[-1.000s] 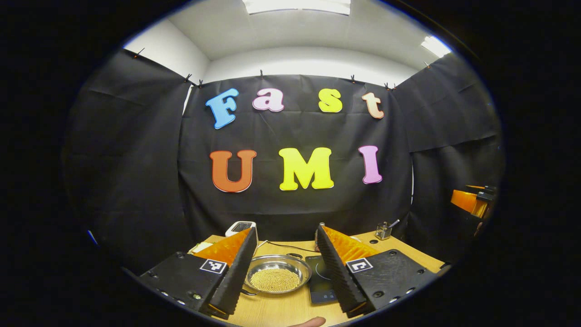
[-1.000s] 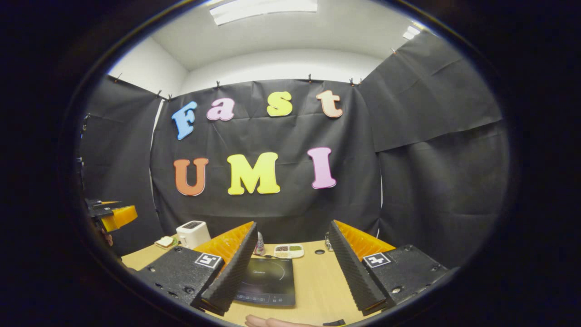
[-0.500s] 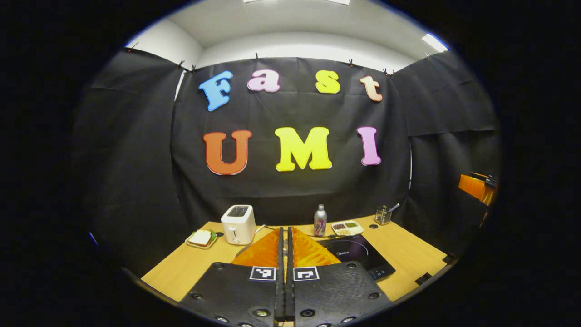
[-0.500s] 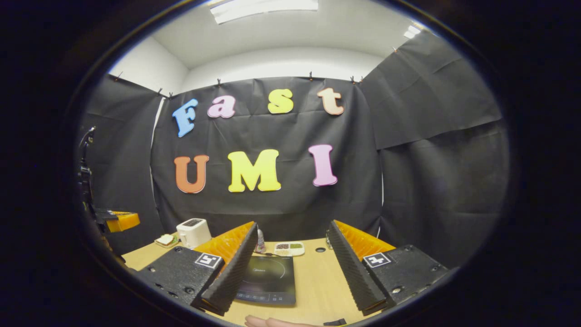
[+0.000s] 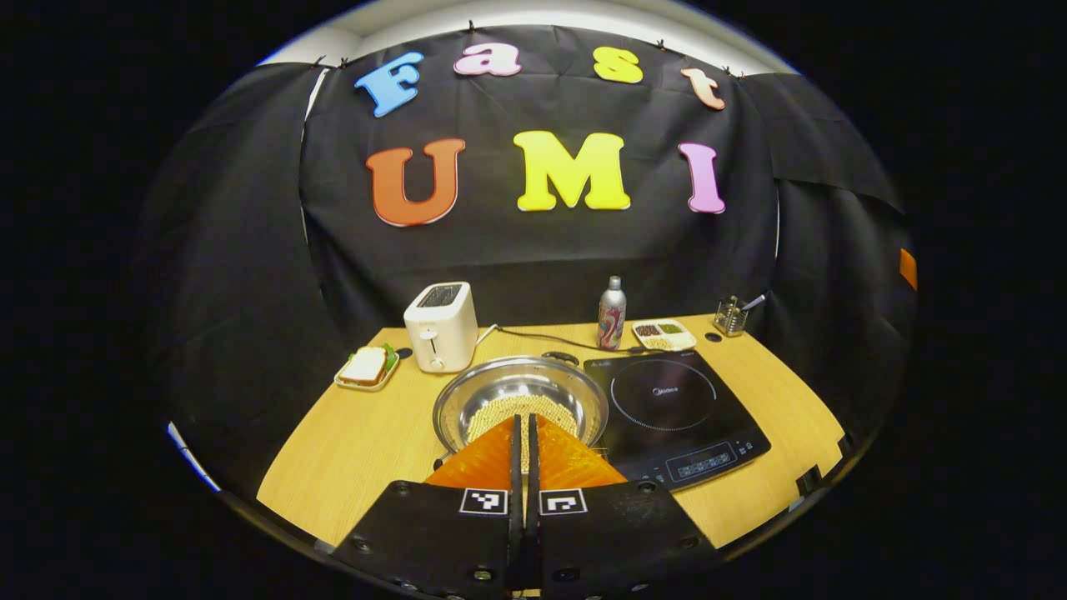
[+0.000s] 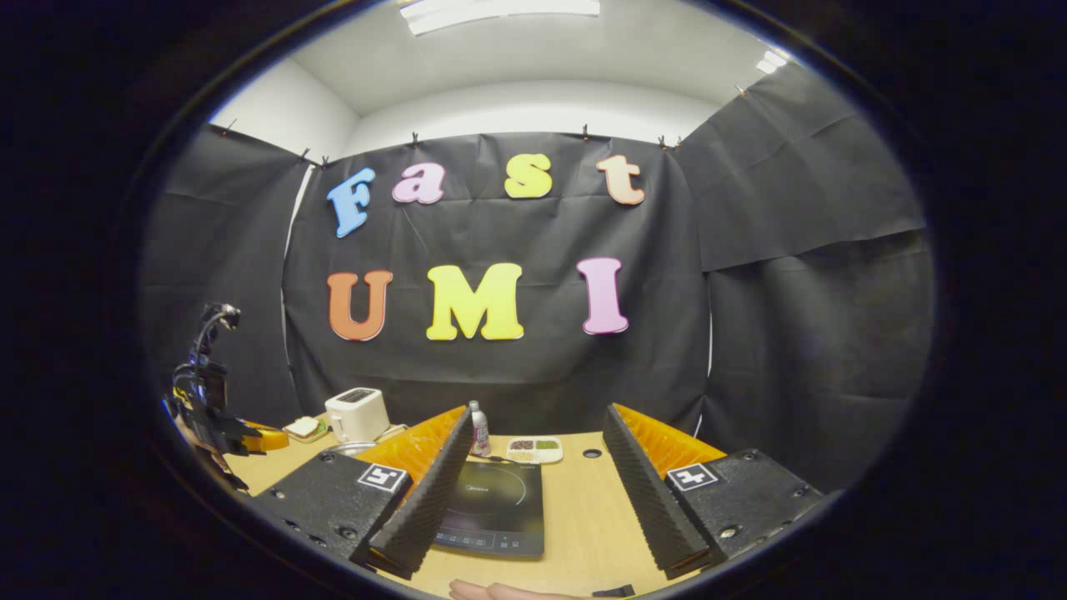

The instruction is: First push the handle of the pot to place it horizontally, then grasp the pot with both hands and set it on the induction cooktop.

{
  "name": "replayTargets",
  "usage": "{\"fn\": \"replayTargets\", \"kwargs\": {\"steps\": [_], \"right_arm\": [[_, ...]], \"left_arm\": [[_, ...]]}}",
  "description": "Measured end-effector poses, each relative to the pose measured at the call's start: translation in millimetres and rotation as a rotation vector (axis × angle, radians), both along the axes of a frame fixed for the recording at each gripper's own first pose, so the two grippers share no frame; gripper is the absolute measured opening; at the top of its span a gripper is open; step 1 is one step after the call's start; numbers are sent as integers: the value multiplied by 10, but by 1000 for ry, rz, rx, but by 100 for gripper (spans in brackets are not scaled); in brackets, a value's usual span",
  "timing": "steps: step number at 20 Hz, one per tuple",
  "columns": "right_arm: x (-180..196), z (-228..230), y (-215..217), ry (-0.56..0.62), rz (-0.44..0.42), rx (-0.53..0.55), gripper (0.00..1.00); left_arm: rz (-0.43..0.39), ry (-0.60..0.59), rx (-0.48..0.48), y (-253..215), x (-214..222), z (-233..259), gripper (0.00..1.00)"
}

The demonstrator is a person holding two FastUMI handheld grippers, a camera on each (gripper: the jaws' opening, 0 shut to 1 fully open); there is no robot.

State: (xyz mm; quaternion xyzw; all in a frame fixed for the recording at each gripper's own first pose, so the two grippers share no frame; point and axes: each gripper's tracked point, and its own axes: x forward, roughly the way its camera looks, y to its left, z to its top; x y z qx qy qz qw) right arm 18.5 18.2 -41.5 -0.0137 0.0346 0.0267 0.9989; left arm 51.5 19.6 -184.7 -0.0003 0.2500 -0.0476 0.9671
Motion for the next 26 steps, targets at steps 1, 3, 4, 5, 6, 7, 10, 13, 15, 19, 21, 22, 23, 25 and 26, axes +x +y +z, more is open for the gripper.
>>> {"fn": "replayTargets", "kwargs": {"steps": [1, 3, 4, 5, 6, 7, 10, 13, 15, 19, 21, 22, 23, 25, 26], "right_arm": [[9, -12, 17, 2, 4, 2, 96], [40, -79, 32, 9, 6, 2, 96], [71, -109, 43, 11, 8, -2, 96], [96, -138, 47, 18, 6, -8, 96], [118, -187, 43, 26, 6, -9, 96], [131, -209, 57, 32, 9, -6, 96], [182, -294, 42, 46, 10, 0, 96], [229, -352, -28, 52, -9, -2, 96], [264, -410, -58, 61, -20, 0, 96], [323, -498, -69, 84, -22, 3, 98], [353, -514, -68, 85, -22, 0, 98], [360, -528, -68, 85, -22, -1, 98], [371, -531, -68, 85, -23, -2, 96], [401, -555, -37, 88, -20, -1, 96], [409, -566, -13, 90, -17, -2, 98]], "left_arm": [[3, 24, 3, 24, 18, -113, 0], [9, 71, 4, 88, 33, -313, 0], [16, 88, 8, 125, 50, -405, 0], [17, 109, 4, 142, 76, -488, 0], [14, 127, -5, 134, 76, -555, 0], [8, 149, -14, 119, 82, -636, 0], [-6, 215, -7, 113, 65, -914, 0], [-8, 297, -8, 103, 30, -1237, 0], [-14, 327, -21, 87, 49, -1361, 0], [-10, 370, -39, 112, 81, -1526, 0], [17, 379, -25, 197, 104, -1592, 0], [37, 372, 2, 285, 130, -1611, 0], [40, 375, 15, 324, 127, -1634, 0], [44, 364, 35, 358, 133, -1633, 9], [47, 360, 49, 396, 135, -1641, 0]]}}
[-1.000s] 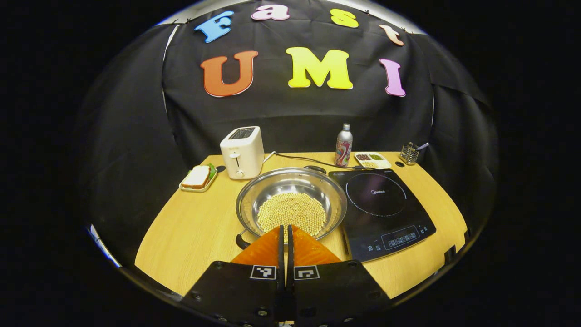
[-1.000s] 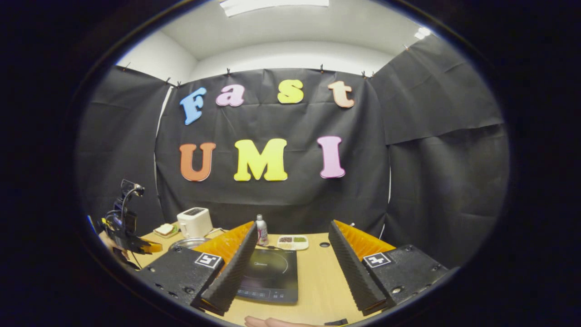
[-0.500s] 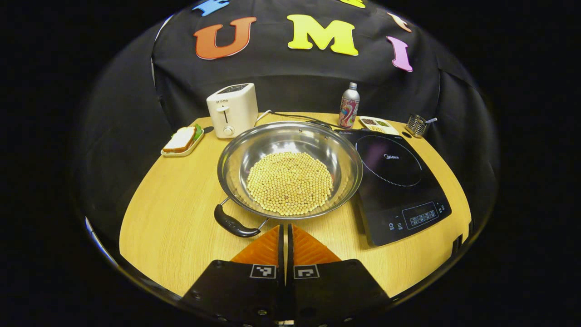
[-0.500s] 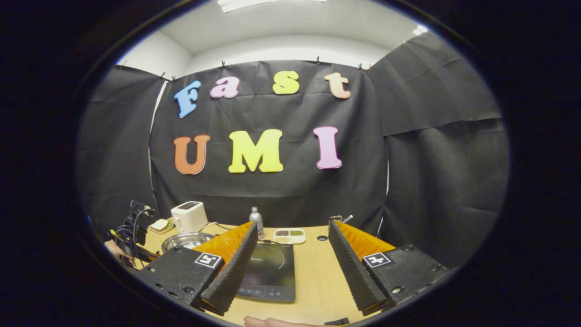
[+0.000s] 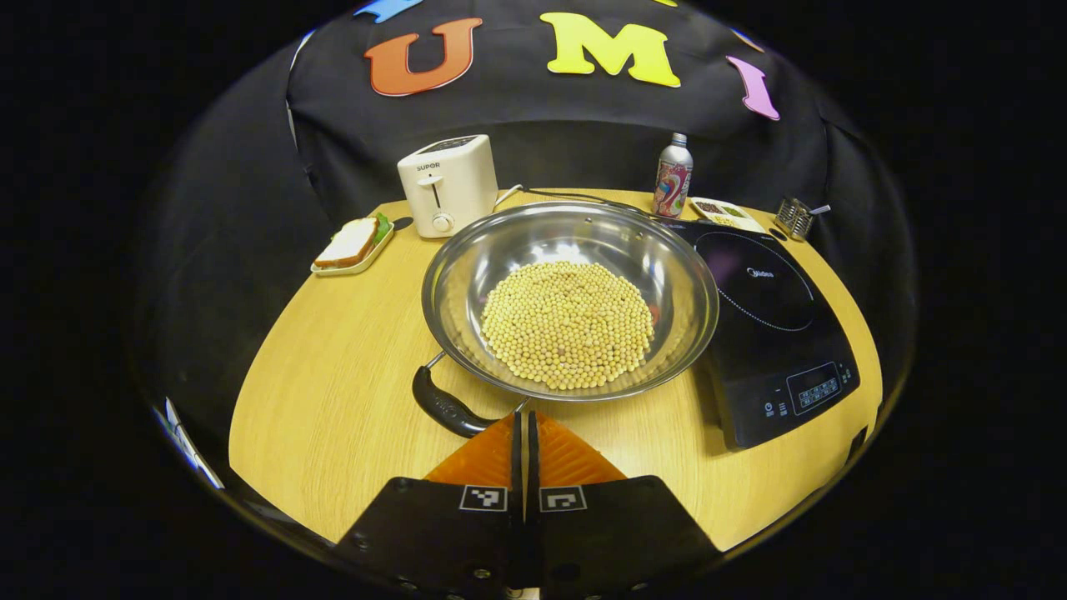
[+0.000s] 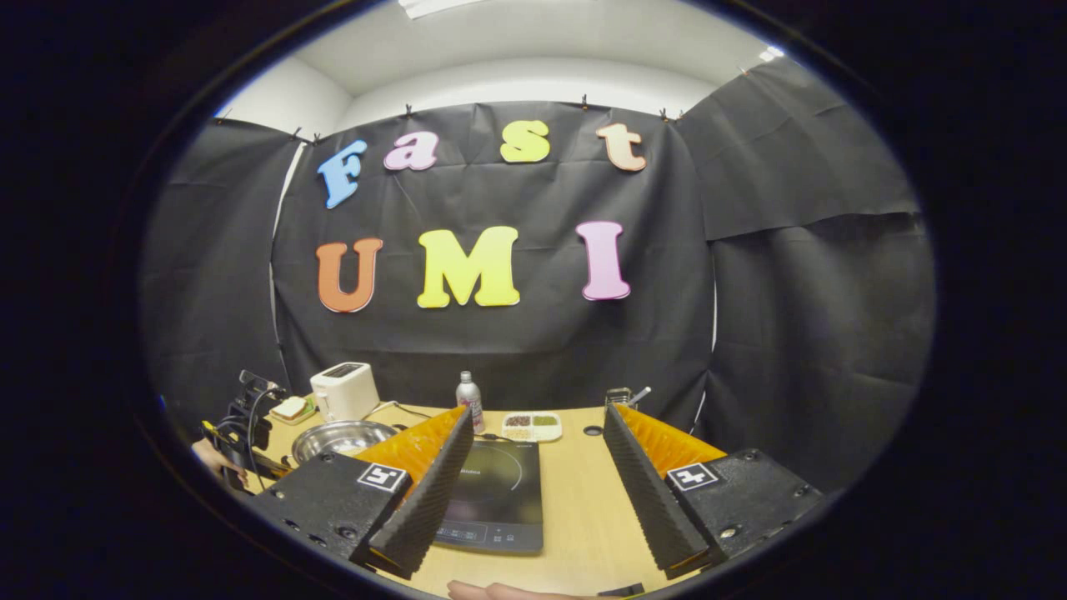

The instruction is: First push the handle of the pot to place it horizontally, then grasp the pot with both hands and set it on the induction cooktop.

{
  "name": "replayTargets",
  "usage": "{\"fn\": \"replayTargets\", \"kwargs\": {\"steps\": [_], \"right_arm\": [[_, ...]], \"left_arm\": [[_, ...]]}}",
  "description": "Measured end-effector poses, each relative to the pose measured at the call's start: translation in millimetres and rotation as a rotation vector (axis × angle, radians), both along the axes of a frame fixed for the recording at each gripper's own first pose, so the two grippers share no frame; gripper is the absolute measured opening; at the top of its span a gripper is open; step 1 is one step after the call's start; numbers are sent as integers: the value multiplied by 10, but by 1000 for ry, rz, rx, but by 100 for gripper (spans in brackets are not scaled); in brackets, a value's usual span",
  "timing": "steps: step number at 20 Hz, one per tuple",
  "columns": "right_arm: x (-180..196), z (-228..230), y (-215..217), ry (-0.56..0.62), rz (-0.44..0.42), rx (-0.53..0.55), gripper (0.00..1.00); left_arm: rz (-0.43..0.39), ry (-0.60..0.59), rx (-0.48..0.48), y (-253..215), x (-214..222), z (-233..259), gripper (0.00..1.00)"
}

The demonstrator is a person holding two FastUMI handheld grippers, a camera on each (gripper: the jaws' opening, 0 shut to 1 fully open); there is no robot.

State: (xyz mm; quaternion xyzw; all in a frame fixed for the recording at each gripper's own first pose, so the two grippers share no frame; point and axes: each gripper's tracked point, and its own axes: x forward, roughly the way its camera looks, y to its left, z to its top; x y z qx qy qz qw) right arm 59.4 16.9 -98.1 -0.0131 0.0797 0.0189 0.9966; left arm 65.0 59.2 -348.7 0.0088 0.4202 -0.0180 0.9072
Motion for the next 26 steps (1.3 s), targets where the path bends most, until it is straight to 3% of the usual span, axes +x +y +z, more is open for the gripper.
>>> {"fn": "replayTargets", "kwargs": {"steps": [1, 2, 3, 4, 5, 6, 8, 9, 10, 11, 20, 21, 22, 26], "right_arm": [[0, -9, 22, 1, 4, 0, 99], [-2, -20, 40, 1, 8, 1, 96], [2, -25, 63, 2, 12, -2, 98], [9, -52, 76, 5, 16, -6, 96], [14, -59, 84, 6, 18, -11, 98], [21, -67, 86, 7, 17, -13, 99], [34, -74, 80, 5, 12, -19, 98], [48, -57, 70, 1, 6, -20, 99], [56, -60, 63, -3, -1, -24, 96], [74, -55, 61, -5, -4, -28, 99], [247, -91, 99, 15, -8, -38, 96], [269, -80, 97, 13, -11, -39, 96], [282, -78, 94, 13, -14, -39, 96], [360, -134, 83, 28, -24, -43, 99]], "left_arm": [[5, -4, 13, 42, 20, -2, 10], [7, -3, 23, 80, 35, -12, 0], [12, -6, 26, 95, 37, -18, 9], [18, -5, 27, 131, 54, -23, 10], [26, -9, 41, 196, 83, -32, 9], [40, -22, 68, 293, 105, -24, 0], [55, -25, 89, 402, 132, -37, 0], [70, -31, 87, 458, 160, -24, 10], [83, -30, 86, 520, 191, -23, 10], [87, -30, 76, 547, 219, -29, 0], [123, 11, -15, 780, 499, -134, 0], [127, 16, -29, 798, 537, -129, 9], [128, 20, -33, 827, 579, -128, 0], [142, 31, -19, 981, 769, -126, 0]]}}
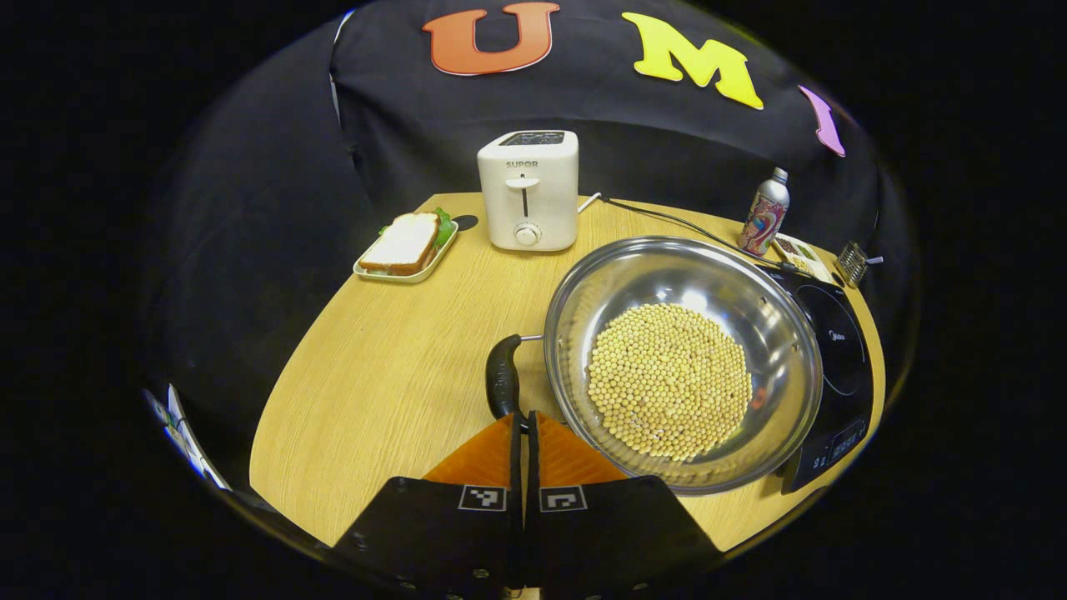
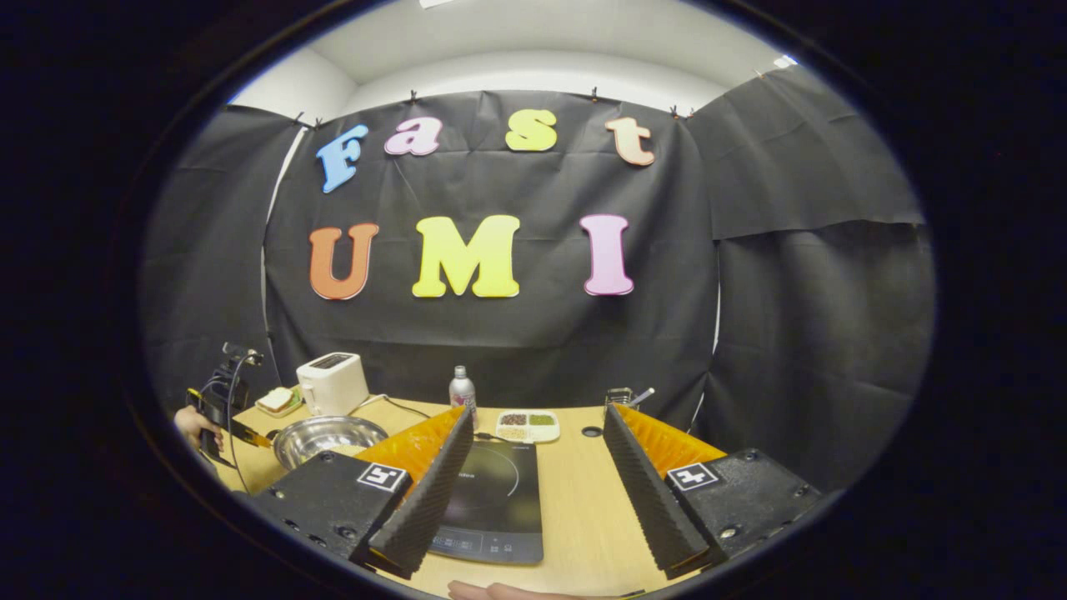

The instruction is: First push the handle of the pot to place it horizontally, then grasp the pot with both hands and set it on the induction cooktop.

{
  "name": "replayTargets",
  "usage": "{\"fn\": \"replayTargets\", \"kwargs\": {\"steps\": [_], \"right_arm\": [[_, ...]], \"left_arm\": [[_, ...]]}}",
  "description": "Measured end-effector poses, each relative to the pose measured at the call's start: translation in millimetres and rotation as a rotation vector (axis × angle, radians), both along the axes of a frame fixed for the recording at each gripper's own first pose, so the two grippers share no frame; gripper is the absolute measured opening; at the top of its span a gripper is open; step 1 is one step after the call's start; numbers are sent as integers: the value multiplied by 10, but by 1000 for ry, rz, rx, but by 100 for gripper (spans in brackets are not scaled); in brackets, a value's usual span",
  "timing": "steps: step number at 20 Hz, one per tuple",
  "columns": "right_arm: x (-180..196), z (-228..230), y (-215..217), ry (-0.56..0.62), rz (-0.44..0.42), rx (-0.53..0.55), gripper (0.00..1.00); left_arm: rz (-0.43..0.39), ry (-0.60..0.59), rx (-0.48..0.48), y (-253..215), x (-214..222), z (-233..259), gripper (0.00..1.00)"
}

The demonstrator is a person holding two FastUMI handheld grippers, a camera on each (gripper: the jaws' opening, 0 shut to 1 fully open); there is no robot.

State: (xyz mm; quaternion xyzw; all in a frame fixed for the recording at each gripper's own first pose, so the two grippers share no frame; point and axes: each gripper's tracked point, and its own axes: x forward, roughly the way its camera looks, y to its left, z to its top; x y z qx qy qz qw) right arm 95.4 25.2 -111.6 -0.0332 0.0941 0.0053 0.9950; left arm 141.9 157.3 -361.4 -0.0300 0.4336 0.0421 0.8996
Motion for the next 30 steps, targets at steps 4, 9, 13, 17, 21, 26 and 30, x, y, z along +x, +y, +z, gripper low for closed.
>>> {"fn": "replayTargets", "kwargs": {"steps": [4, 9, 13, 17, 21, 26, 30], "right_arm": [[61, -90, -15, 24, -17, 1, 96], [100, -183, 87, 49, -25, -7, 96], [123, -251, 308, 58, -9, -40, 96], [175, -521, 598, 98, 3, -74, 99], [262, -905, 1028, 169, 59, -70, 97], [445, -1409, 1527, 239, 107, -54, 99], [646, -1786, 1890, 306, 137, -43, 96]], "left_arm": [[-1, 1, 24, 84, 145, -17, 0], [-3, -18, 17, 98, 234, -1, 0], [2, -42, -3, 148, 178, 96, 0], [-20, -116, -84, 3, 129, 285, 35], [-45, -177, -123, -70, 88, 426, 90], [-73, -279, -197, -146, 231, 554, 94], [-50, -265, -218, -32, 372, 363, 96]]}}
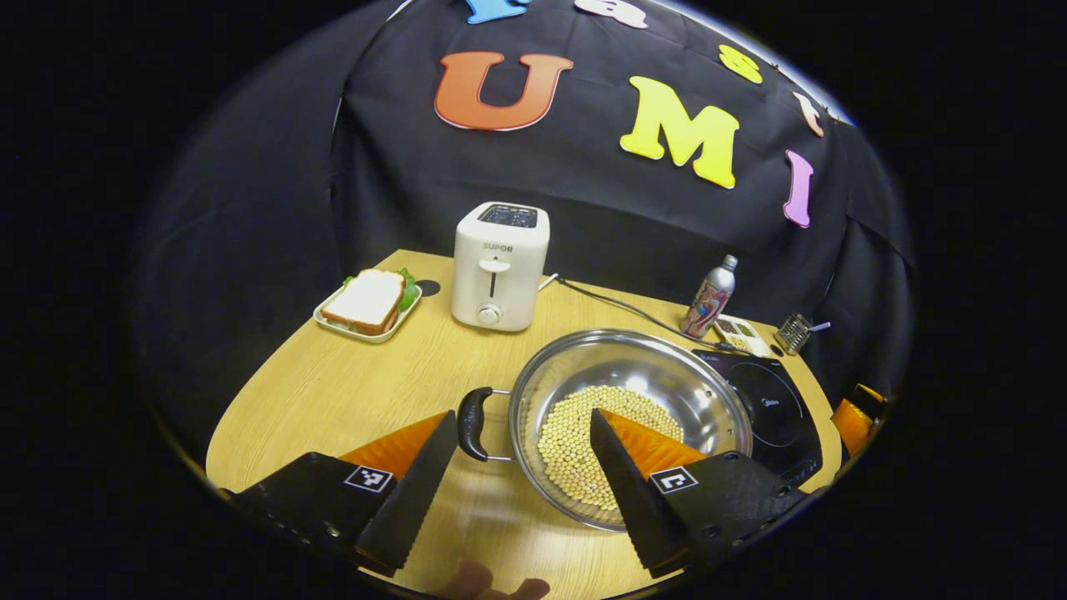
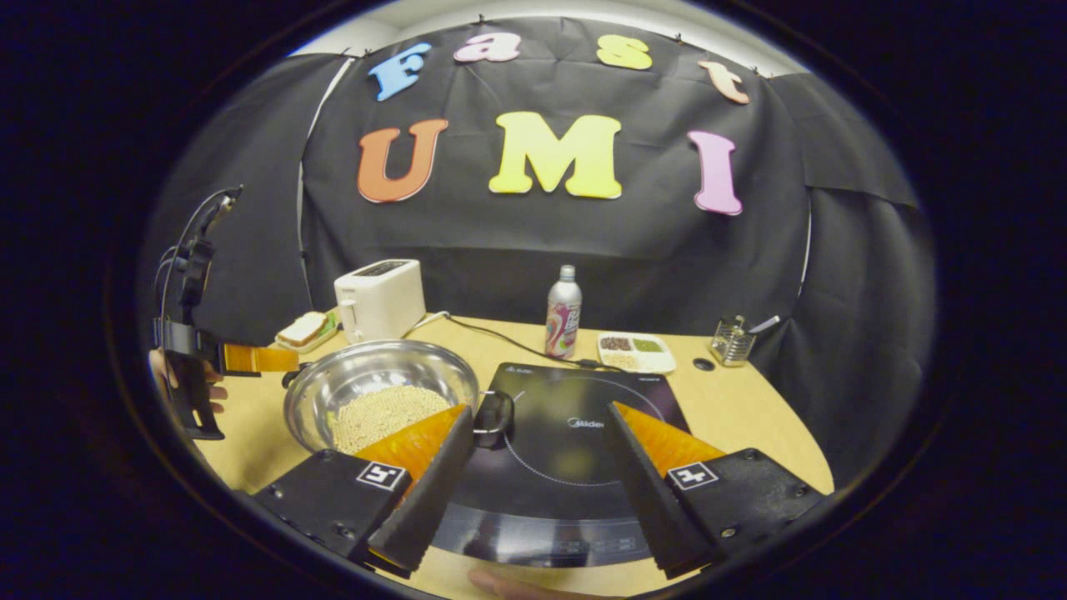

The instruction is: First push the handle of the pot to place it horizontally, then grasp the pot with both hands and set it on the induction cooktop.

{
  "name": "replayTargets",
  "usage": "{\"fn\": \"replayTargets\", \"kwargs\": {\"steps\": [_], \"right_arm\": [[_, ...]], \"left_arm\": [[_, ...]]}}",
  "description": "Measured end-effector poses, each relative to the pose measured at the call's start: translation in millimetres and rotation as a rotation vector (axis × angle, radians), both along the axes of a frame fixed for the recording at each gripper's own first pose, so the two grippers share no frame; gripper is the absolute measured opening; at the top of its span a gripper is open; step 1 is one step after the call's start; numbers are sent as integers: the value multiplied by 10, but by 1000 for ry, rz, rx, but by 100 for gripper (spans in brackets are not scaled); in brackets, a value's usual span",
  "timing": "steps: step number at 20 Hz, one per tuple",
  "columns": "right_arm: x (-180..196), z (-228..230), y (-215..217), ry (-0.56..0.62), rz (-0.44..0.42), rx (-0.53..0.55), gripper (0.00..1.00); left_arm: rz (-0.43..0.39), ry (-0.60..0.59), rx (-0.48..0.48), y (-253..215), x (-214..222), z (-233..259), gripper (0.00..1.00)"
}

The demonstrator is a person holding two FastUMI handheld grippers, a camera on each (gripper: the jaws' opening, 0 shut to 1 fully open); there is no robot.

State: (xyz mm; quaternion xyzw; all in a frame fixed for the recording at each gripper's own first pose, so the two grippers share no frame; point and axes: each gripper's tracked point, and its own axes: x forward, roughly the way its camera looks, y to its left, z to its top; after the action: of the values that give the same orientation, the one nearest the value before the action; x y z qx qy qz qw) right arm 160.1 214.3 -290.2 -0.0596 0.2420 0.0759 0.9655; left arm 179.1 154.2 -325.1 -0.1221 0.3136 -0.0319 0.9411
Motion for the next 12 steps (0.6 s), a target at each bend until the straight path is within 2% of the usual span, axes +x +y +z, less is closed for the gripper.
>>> {"fn": "replayTargets", "kwargs": {"steps": [2, 3, 7, 12], "right_arm": [[128, -177, 131, 41, 2, 6, 99], [198, -242, 166, 55, -5, 2, 96], [467, -531, 347, 113, -3, -26, 97], [686, -871, 432, 180, -24, -56, 97]], "left_arm": [[15, 30, -4, 57, 68, -142, 96], [19, 47, -2, 86, 72, -210, 96], [-1, 97, 0, 63, 107, -392, 96], [-78, 128, 48, -71, 187, -502, 95]]}}
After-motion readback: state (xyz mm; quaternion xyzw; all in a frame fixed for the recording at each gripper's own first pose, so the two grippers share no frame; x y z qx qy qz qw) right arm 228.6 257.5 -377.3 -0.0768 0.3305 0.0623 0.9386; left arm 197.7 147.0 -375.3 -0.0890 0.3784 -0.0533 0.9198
